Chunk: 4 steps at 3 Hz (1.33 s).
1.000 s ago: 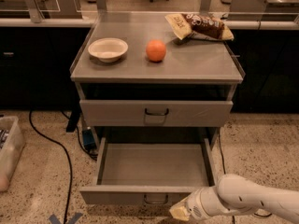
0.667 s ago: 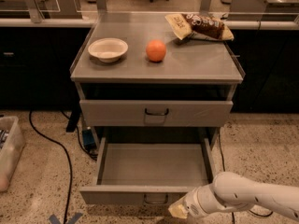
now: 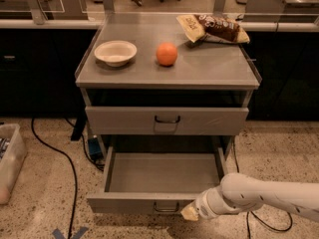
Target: Close middle drawer
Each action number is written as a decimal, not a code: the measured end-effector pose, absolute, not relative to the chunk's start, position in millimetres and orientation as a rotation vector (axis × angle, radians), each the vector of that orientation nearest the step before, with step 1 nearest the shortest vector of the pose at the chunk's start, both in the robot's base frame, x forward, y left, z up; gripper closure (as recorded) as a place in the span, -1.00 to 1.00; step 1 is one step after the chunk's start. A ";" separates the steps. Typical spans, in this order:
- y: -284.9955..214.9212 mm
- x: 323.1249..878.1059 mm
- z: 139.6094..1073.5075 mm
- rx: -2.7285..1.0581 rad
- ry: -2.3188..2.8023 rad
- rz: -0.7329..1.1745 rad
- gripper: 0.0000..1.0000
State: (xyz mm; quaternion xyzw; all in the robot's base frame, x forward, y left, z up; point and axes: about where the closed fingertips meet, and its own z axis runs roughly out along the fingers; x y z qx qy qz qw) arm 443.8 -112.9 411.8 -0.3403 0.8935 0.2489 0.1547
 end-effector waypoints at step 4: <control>-140.4 539.3 447.7 -0.935 2.411 0.559 1.00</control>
Offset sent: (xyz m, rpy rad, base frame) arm 0.0376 -0.0122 0.0139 -0.0032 -0.0928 -0.0335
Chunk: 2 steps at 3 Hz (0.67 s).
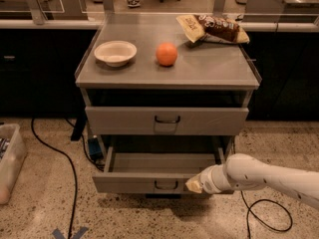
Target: Close middle drawer
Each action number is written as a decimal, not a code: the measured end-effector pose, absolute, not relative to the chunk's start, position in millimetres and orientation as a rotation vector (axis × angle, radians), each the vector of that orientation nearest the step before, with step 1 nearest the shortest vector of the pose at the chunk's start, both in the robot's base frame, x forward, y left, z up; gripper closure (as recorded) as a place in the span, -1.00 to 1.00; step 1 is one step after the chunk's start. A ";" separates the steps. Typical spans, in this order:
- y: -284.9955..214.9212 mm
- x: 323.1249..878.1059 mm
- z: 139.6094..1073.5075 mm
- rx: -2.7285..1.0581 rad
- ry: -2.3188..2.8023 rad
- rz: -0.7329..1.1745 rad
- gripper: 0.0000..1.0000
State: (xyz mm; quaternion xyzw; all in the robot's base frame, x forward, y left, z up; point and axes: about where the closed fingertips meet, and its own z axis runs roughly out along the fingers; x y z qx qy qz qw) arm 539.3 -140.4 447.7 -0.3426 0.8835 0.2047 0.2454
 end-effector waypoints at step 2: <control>-137.2 545.8 434.0 -0.847 2.410 0.541 1.00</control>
Offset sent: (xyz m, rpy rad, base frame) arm 0.0198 0.0043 -0.0386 0.0434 -0.0551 -0.2093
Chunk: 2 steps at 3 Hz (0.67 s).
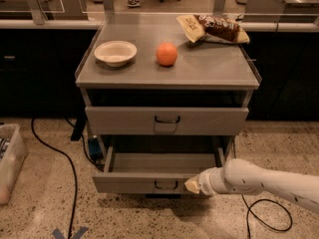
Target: Close middle drawer
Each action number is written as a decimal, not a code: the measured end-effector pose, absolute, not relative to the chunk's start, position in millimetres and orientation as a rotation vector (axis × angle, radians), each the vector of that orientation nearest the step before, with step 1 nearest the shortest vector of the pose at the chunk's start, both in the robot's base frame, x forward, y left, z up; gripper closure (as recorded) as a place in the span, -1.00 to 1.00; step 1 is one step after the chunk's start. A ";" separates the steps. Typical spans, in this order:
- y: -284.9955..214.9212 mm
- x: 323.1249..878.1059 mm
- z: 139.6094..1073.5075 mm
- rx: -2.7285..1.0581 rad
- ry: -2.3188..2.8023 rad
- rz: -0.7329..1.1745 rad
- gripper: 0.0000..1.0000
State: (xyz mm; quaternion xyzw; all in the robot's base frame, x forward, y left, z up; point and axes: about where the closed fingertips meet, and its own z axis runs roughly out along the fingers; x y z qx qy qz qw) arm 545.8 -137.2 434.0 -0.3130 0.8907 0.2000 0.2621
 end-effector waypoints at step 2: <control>-132.9 573.2 399.0 -0.730 2.395 0.494 1.00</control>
Offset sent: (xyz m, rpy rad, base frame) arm 0.0956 -0.0257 -0.0568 -0.0470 -0.1574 -0.2232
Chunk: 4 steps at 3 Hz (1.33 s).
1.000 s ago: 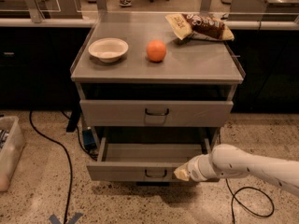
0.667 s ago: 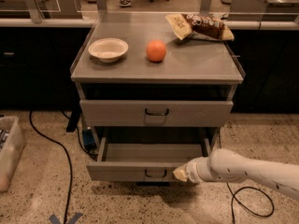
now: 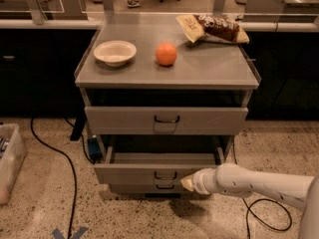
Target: Close middle drawer
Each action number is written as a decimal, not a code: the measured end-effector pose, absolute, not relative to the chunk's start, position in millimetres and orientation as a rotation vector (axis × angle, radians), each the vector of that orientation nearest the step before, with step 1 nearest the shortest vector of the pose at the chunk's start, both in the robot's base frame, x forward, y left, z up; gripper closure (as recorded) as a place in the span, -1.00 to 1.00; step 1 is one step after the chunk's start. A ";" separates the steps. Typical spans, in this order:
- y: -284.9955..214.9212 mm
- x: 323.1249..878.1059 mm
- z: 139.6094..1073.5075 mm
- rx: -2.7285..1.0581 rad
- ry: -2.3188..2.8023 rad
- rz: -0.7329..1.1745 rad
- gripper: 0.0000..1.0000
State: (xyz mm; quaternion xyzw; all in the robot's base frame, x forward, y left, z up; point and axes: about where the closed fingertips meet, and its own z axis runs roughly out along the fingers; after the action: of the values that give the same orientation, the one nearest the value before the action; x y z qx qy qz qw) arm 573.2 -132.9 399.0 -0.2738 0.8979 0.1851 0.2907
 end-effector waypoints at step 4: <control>-176.8 661.7 405.8 -0.584 2.291 0.334 1.00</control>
Offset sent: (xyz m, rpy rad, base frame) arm 0.0301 -0.0151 0.0022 -0.0075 -0.0789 -0.0361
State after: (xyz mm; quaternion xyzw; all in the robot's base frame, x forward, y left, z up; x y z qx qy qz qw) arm 661.7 -176.8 405.8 -0.2273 0.8922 0.1300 0.3681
